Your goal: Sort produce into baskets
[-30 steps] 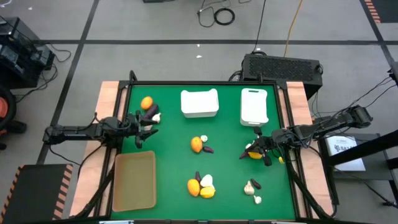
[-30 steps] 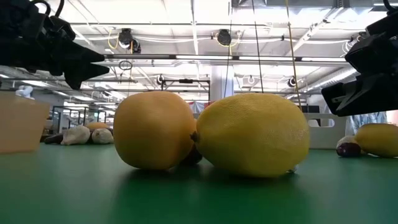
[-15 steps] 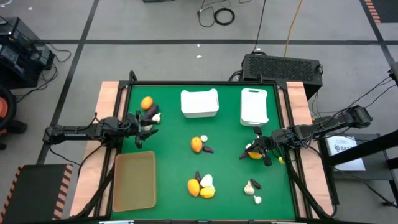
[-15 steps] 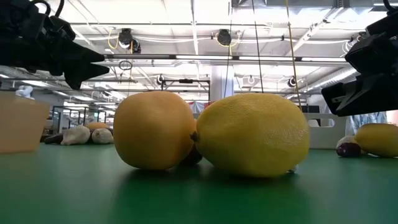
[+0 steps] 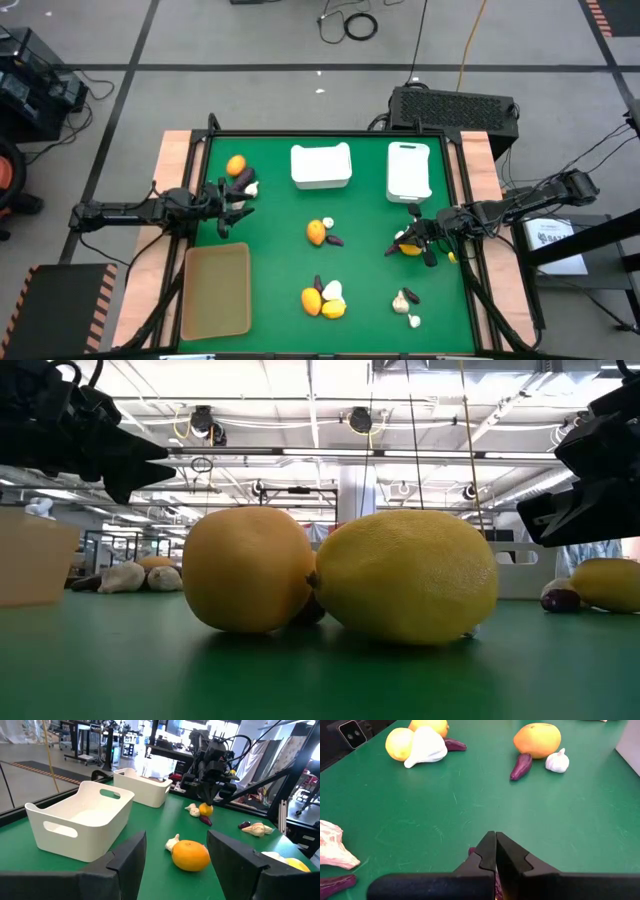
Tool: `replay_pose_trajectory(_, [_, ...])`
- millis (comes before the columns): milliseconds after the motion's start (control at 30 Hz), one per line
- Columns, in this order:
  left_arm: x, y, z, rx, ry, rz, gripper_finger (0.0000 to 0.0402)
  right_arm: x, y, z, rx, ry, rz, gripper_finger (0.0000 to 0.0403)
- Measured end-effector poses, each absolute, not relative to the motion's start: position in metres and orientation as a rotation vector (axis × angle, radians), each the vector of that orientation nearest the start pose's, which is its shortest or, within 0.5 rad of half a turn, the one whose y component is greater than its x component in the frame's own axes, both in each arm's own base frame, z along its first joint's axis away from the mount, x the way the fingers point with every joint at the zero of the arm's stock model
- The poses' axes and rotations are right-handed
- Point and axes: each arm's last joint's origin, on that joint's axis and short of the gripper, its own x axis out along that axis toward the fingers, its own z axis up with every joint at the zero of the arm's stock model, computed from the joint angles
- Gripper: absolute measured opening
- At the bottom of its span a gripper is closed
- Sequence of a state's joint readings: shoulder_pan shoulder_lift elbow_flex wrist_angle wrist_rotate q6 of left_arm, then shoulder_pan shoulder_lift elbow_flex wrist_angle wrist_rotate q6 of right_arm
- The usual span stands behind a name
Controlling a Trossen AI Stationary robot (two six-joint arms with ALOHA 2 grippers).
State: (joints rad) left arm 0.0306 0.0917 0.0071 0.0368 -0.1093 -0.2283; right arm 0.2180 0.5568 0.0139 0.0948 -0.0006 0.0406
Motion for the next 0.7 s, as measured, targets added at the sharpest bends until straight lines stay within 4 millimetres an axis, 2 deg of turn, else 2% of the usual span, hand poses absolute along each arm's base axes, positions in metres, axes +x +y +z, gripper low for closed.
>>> replay_pose_trajectory(467, [0.1026, 0.0063, 0.1625, -0.226, 0.028, 0.146, 0.0217, 0.1210, 0.0268, 0.1262, -0.009, 0.447, 0.206, 0.0000])
replay_pose_trajectory(700, [0.1026, 0.0064, 0.1628, -0.247, 0.024, 0.148, 0.0217, 0.1248, 0.0276, 0.1358, 0.019, 0.344, 0.206, 0.0000])
